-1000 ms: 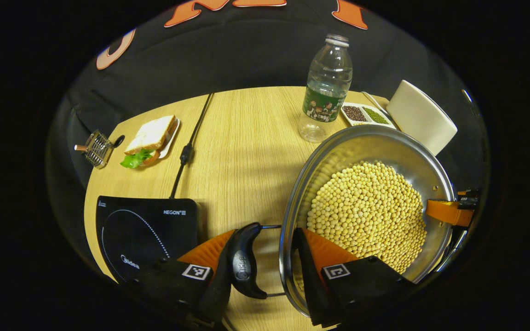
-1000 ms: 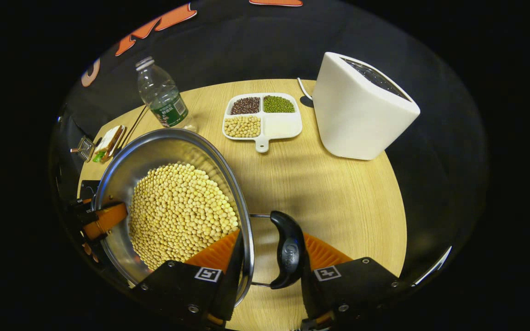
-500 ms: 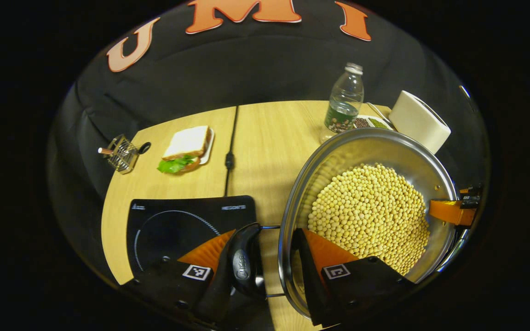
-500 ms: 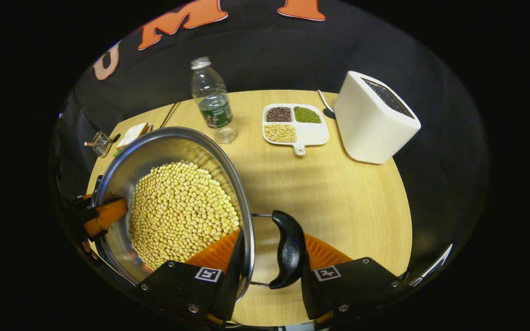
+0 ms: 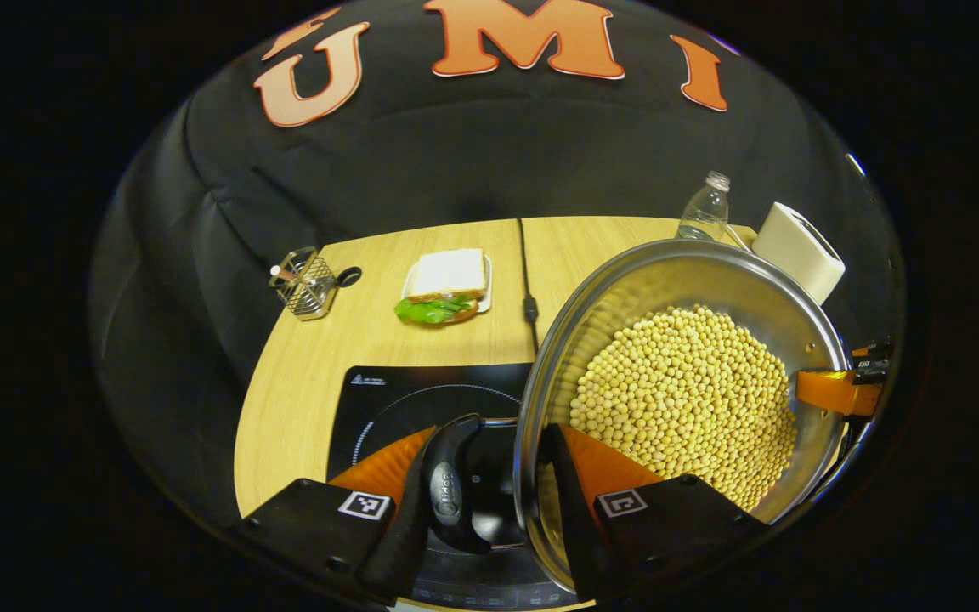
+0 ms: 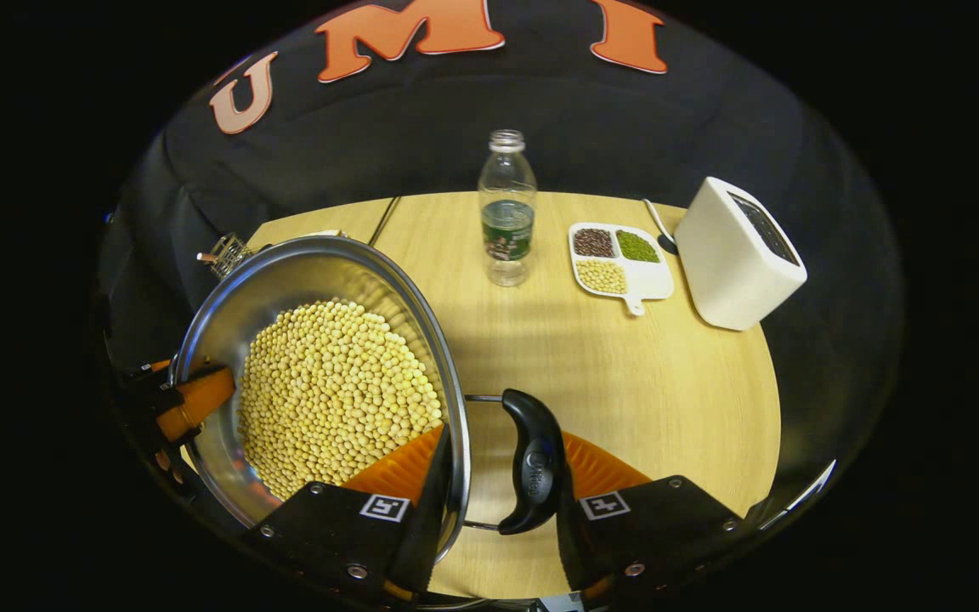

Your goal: First push the handle of the pot to place it horizontally, then grasp the pot with both hands and set it on the induction cooktop.

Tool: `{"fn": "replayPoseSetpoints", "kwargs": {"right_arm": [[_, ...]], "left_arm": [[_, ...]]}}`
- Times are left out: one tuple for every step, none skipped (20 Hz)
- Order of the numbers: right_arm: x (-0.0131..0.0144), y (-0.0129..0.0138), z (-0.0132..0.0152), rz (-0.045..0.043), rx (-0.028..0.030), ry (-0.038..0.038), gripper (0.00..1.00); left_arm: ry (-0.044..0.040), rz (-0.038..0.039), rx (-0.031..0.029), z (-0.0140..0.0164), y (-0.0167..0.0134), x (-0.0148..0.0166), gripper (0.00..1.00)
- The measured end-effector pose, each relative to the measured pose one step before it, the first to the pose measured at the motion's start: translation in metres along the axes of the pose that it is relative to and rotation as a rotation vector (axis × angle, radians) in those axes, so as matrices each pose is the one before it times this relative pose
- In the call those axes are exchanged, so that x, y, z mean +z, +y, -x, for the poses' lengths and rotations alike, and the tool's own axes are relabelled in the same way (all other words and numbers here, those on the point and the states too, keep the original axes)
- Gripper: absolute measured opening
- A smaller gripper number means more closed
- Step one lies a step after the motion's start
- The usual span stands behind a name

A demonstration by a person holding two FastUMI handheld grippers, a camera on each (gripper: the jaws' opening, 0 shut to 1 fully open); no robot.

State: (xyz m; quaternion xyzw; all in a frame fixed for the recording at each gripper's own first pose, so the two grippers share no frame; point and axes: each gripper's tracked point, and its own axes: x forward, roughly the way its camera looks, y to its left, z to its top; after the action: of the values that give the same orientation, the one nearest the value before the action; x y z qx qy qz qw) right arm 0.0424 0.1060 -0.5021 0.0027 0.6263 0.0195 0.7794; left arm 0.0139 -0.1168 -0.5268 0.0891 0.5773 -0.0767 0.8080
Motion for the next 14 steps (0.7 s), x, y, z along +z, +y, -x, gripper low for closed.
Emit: {"fn": "replayPoseSetpoints", "kwargs": {"right_arm": [[0.00192, 0.00997, 0.00102, 0.00547, 0.00489, -0.0051, 0.58], [0.00102, 0.00834, 0.00091, 0.00661, 0.00463, -0.00221, 0.58], [0.00128, 0.00745, -0.00132, 0.00271, 0.00444, -0.00463, 0.58], [0.00216, 0.00646, -0.00466, 0.00641, 0.00452, -0.00125, 0.58], [0.00163, 0.00835, -0.00254, 0.00311, 0.00393, -0.00102, 0.58], [-0.00028, 0.00958, -0.00163, 0.00781, 0.00456, 0.00361, 0.58], [-0.00023, 0.00703, -0.00192, 0.00292, 0.00376, 0.00315, 0.54], [-0.00028, 0.00844, -0.00164, 0.00909, 0.00207, 0.00299, 0.58], [0.00113, 0.00682, -0.00312, 0.00551, 0.0004, 0.00284, 0.58], [0.002, 0.00737, -0.0028, 0.00823, 0.00032, 0.00076, 0.58], [-0.00018, 0.0036, -0.00174, 0.00259, 0.00151, 0.00121, 0.58], [0.0009, 0.00588, -0.00198, 0.00629, 0.00381, 0.00162, 0.58], [0.00103, 0.00649, -0.00203, 0.00154, 0.00505, 0.0008, 0.58], [0.00092, 0.00745, -0.00181, 0.00252, 0.00505, 0.00049, 0.58]], "left_arm": [[-0.0031, 0.00663, 0.0076, 0.00311, 0.00875, 0.00202, 0.74], [-0.00365, 0.00704, 0.00831, 0.00336, 0.01115, -0.00097, 0.74], [-0.00277, 0.00552, 0.00759, 0.00283, 0.01085, 0.00131, 0.74], [-0.00677, 0.00389, 0.0086, 0.00142, 0.0109, 0.00023, 0.74], [0.00101, 0.00446, 0.00732, 0.00119, 0.00951, -0.00095, 0.74], [0.00041, 0.0062, 0.00656, -0.00091, 0.00932, -0.00253, 0.74], [0.00672, 0.00676, 0.0053, 0.00087, 0.00921, -0.0027, 0.7], [0.0026, 0.0047, 0.00489, -0.00172, 0.00933, -0.00143, 0.74], [0.00535, 0.00689, 0.0053, -0.0025, 0.00923, -0.00332, 0.74], [0.00508, 0.00834, 0.00413, -0.00169, 0.00882, -0.00202, 0.7], [0.00457, 0.00531, 0.00365, -0.00183, 0.00762, -0.00143, 0.74], [0.00038, 0.00005, 0.00467, -0.00222, 0.00711, -0.00155, 0.7], [-0.00137, 0.00357, 0.00648, -0.00078, 0.00821, 0.00002, 0.74], [0.00139, 0.00166, 0.00503, -0.0022, 0.00668, -0.00131, 0.74]]}}
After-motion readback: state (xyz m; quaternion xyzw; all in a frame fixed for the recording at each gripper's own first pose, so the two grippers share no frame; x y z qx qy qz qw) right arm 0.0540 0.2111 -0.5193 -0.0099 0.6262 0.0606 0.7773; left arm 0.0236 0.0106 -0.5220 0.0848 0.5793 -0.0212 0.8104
